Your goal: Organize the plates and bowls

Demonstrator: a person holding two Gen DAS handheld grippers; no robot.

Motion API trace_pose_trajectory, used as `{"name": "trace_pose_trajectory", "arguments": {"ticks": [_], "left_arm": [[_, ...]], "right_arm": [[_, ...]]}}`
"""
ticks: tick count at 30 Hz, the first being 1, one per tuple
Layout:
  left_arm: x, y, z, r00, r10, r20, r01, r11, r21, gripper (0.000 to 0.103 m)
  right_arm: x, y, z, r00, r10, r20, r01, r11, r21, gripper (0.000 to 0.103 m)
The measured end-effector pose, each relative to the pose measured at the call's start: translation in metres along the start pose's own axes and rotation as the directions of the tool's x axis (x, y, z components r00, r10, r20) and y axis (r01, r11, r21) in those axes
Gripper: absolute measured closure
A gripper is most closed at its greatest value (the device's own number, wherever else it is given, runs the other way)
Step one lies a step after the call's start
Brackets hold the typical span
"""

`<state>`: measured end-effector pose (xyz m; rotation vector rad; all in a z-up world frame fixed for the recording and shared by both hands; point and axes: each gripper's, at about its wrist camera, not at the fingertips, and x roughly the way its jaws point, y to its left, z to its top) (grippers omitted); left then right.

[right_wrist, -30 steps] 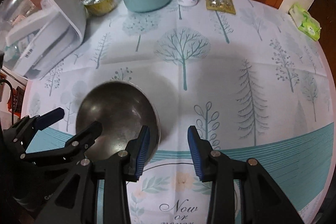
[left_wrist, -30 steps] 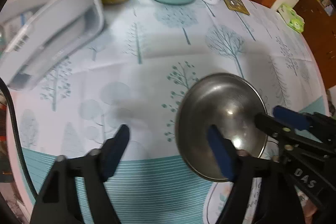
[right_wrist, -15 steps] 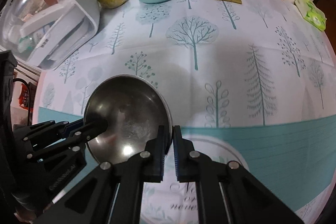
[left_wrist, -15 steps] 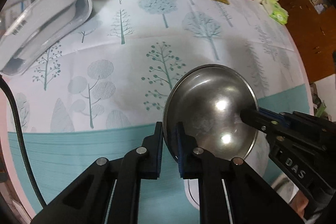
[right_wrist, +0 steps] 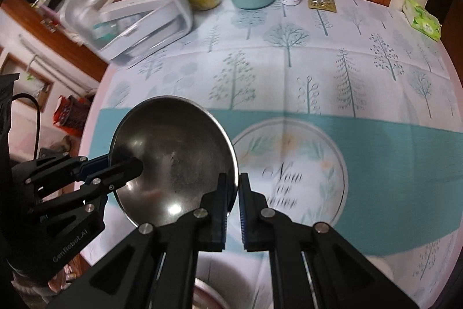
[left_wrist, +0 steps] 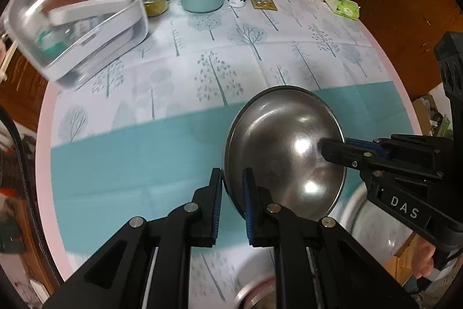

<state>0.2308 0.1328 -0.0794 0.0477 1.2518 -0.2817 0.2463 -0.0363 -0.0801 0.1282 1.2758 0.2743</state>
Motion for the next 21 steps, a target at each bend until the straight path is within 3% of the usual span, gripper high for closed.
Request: {"name": "trace_pose_trajectory", "arguments": {"ticks": [8,16,21], "left_arm": [[-0.034,-0.008,-0.092,1.000,-0.011,-0.028,0.009,0.998,-0.063,0.089],[-0.023,-0.024,-0.168,0.997,-0.016,-0.078,0.008,0.994,-0.108,0.086],[-0.008,-0.028,-0.197,0.995,-0.012,-0.098,-0.001,0.991,-0.135,0.086]], "right_arm": [[-0.030,0.024,-0.074,0.997,0.066,-0.039,-0.070,0.993,-0.100,0.095],[-0.023,0.035,-0.142,0.991,0.063,-0.119,-0.084,0.981,-0.176,0.095],[-0.010,0.032,-0.174,0.983,0.061,-0.173,-0.092,0.980,-0.177,0.094]]}}
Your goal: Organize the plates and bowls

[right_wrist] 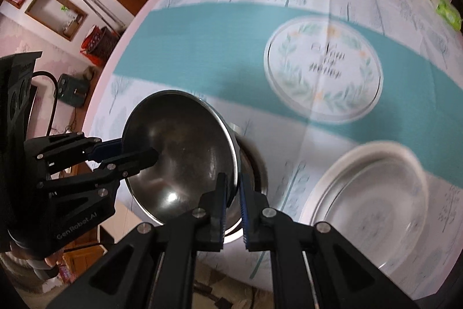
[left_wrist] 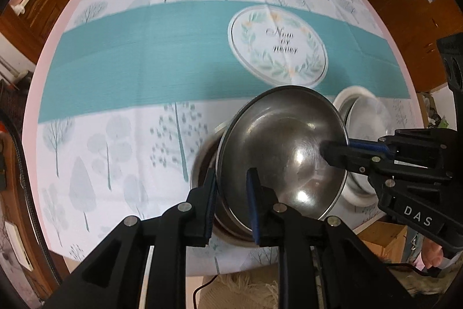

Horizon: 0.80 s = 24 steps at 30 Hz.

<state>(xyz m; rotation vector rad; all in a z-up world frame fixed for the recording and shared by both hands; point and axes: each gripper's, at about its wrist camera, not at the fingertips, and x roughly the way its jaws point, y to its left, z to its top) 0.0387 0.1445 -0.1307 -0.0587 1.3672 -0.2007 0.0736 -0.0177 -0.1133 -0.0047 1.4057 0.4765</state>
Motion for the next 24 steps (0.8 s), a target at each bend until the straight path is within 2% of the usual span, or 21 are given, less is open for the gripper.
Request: {"name": "trace_pose_trajectory", "arguments": {"ticks": [6,13,15,18,21,24], "left_arm": [[0.021,0.004,-0.020,0.999,-0.016,-0.050,0.014,0.999,-0.038,0.086],[0.029,0.003,-0.019,0.998,-0.006,-0.057,0.004,1.000,-0.025,0.086],[0.030,0.004,-0.017,0.998,0.001,-0.056,-0.003,1.000,-0.019,0.082],[0.029,0.004,-0.015,0.999,0.012,-0.046,-0.012,1.000,-0.006,0.070],[0.026,0.003,-0.012,0.999,0.024,-0.031,-0.024,1.000,0.000,0.067],[0.022,0.006,-0.011,1.000,0.016,-0.019,-0.016,1.000,-0.008,0.065]], "right_arm": [[0.020,0.001,-0.019,0.998,0.006,-0.055,-0.006,1.000,0.010,0.094],[0.030,-0.003,-0.021,0.997,0.004,-0.081,-0.003,1.000,0.022,0.094],[0.032,-0.003,-0.020,0.996,-0.002,-0.084,0.004,1.000,0.022,0.093],[0.032,-0.003,-0.018,0.997,-0.011,-0.076,0.013,1.000,0.019,0.088],[0.029,-0.003,-0.016,0.998,-0.038,-0.059,0.039,0.999,0.017,0.088],[0.027,-0.006,-0.014,0.998,-0.041,-0.050,0.043,0.999,0.023,0.082]]}}
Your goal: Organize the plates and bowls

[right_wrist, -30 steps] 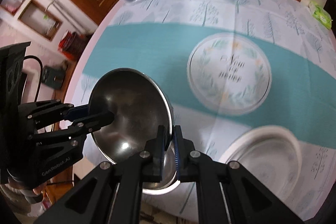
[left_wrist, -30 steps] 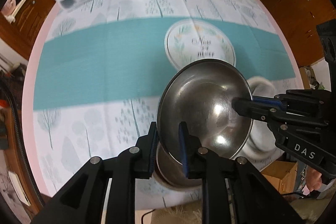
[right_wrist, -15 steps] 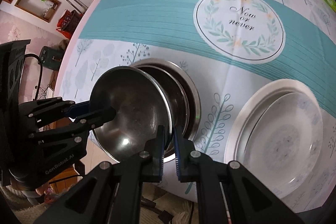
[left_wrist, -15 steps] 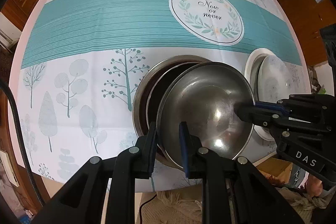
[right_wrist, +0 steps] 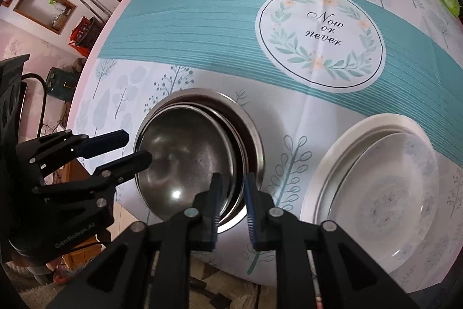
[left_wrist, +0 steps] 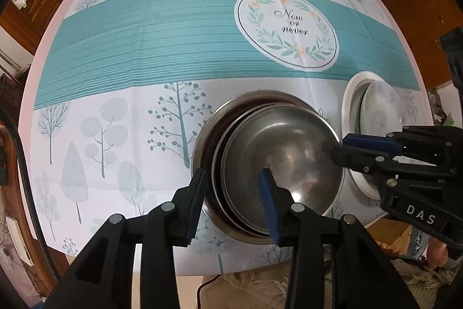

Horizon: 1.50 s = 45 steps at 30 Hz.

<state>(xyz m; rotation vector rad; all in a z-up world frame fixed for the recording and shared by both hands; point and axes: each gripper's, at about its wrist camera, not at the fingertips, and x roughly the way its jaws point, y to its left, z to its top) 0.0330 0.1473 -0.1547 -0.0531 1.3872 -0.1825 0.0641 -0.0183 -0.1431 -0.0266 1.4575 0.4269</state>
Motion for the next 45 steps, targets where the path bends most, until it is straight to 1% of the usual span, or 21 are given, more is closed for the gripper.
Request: {"name": "trace_pose_trajectory", "arguments": {"ticks": [1,2,4,7,9,11,15,20,23,24,26,29,31,34,36,38,42,45], "left_arm": [[-0.002,0.001,0.000,1.000,-0.003,0.005,0.003,1.000,-0.004,0.061],[-0.004,0.002,0.000,1.000,-0.003,0.011,0.004,1.000,-0.007,0.056],[-0.009,0.002,0.001,1.000,0.005,0.029,-0.004,1.000,-0.010,0.053],[-0.014,0.003,0.001,0.999,0.013,0.048,-0.012,1.000,-0.012,0.051],[-0.017,0.005,0.002,0.998,0.008,0.055,-0.007,1.000,-0.020,0.047],[-0.020,0.007,0.002,0.998,0.003,0.064,-0.001,0.999,-0.034,0.040],[-0.026,0.009,0.004,0.996,-0.010,0.084,0.014,0.999,-0.048,0.039],[-0.037,0.008,0.004,0.992,-0.015,0.127,0.022,0.998,-0.053,0.033],[-0.043,0.005,0.005,0.988,-0.020,0.154,0.027,0.999,-0.044,0.031],[-0.046,0.003,0.004,0.986,-0.020,0.164,0.026,0.999,-0.034,0.030],[-0.048,0.001,0.003,0.984,-0.013,0.180,0.017,1.000,-0.018,0.024],[-0.050,-0.003,0.001,0.980,-0.017,0.199,0.018,1.000,-0.002,0.021],[-0.049,-0.004,-0.001,0.980,-0.029,0.197,0.029,1.000,0.005,0.020],[-0.043,-0.003,-0.003,0.985,-0.047,0.168,0.048,0.999,0.002,0.018],[-0.037,-0.001,-0.005,0.988,-0.045,0.149,0.046,0.999,-0.003,0.018],[-0.032,0.002,-0.007,0.989,-0.042,0.140,0.044,0.999,-0.010,0.018],[-0.020,0.013,-0.010,0.992,-0.042,0.119,0.047,0.998,-0.040,0.018],[-0.009,0.020,-0.012,0.994,-0.041,0.098,0.047,0.997,-0.061,0.018]], "right_arm": [[0.000,-0.001,0.000,1.000,-0.003,0.002,0.003,1.000,0.002,0.079],[0.000,-0.001,0.000,1.000,-0.006,0.004,0.006,1.000,0.004,0.079],[0.001,-0.003,0.000,1.000,-0.019,0.007,0.019,1.000,0.006,0.079],[0.000,-0.005,0.000,1.000,-0.023,0.010,0.023,1.000,0.011,0.079],[-0.001,-0.007,0.000,1.000,-0.017,0.011,0.017,1.000,0.011,0.079],[-0.001,-0.006,0.000,1.000,-0.017,0.013,0.017,1.000,0.008,0.079],[-0.006,-0.004,-0.001,0.999,-0.014,0.030,0.015,1.000,-0.010,0.079],[-0.019,0.000,-0.002,0.997,-0.012,0.075,0.014,0.999,-0.035,0.079],[-0.025,0.002,-0.003,0.995,-0.014,0.099,0.019,0.999,-0.045,0.079],[-0.027,0.002,-0.004,0.995,-0.014,0.104,0.019,0.999,-0.048,0.078],[-0.031,0.003,-0.005,0.993,-0.011,0.119,0.018,0.998,-0.055,0.077],[-0.036,0.005,-0.007,0.989,-0.018,0.148,0.028,0.998,-0.064,0.071],[-0.040,0.005,-0.009,0.985,-0.023,0.170,0.035,0.997,-0.069,0.066],[-0.043,0.005,-0.012,0.981,-0.019,0.194,0.034,0.997,-0.076,0.063],[-0.043,0.004,-0.014,0.979,-0.019,0.201,0.036,0.996,-0.079,0.062],[-0.041,0.004,-0.015,0.980,-0.020,0.199,0.036,0.996,-0.079,0.062],[-0.031,0.001,-0.018,0.982,-0.050,0.180,0.064,0.995,-0.075,0.062],[-0.023,-0.004,-0.019,0.985,-0.051,0.163,0.061,0.996,-0.059,0.062]]}}
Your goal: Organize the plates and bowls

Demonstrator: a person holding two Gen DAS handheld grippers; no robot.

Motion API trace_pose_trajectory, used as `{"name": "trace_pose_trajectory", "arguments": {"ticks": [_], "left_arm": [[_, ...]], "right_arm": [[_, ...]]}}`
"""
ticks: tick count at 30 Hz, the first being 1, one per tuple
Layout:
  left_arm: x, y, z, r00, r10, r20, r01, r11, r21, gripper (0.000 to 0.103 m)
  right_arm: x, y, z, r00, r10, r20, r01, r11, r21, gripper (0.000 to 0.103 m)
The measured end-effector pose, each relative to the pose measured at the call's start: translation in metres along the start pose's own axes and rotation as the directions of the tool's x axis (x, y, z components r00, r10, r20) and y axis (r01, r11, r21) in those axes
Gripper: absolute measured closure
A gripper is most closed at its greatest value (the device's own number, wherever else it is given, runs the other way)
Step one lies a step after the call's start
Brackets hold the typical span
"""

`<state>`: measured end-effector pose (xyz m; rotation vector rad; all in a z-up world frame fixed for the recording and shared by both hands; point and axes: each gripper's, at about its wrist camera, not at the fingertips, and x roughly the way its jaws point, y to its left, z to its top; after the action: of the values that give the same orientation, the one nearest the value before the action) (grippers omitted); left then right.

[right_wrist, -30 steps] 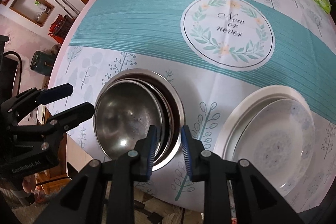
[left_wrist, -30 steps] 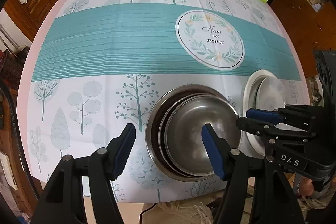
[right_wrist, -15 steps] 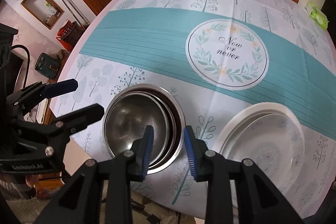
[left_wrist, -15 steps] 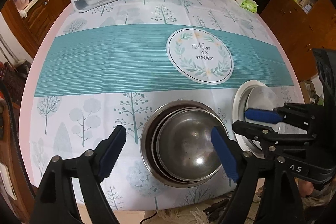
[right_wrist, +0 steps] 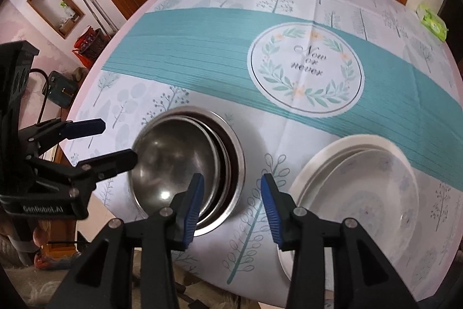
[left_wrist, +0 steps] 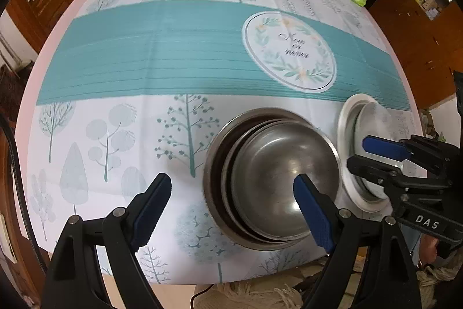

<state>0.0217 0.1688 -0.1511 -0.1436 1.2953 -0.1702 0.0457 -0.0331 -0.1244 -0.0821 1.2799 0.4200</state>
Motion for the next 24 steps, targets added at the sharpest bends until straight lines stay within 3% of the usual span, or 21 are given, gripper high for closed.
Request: {"name": "trace_pose_trajectory", "arguments": {"ticks": [14,24], "left_arm": [[0.036,0.021,-0.007,0.993,-0.057,-0.103,0.051,0.997,-0.059,0.018],[0.053,0.029,-0.006,0.982,-0.120,-0.149,0.106,0.990,-0.097,0.018]], "right_arm": [[0.033,-0.006,-0.001,0.996,0.033,-0.083,-0.028,0.997,0.072,0.062],[0.057,-0.012,-0.003,0.982,0.116,-0.146,-0.092,0.982,0.163,0.062]]}}
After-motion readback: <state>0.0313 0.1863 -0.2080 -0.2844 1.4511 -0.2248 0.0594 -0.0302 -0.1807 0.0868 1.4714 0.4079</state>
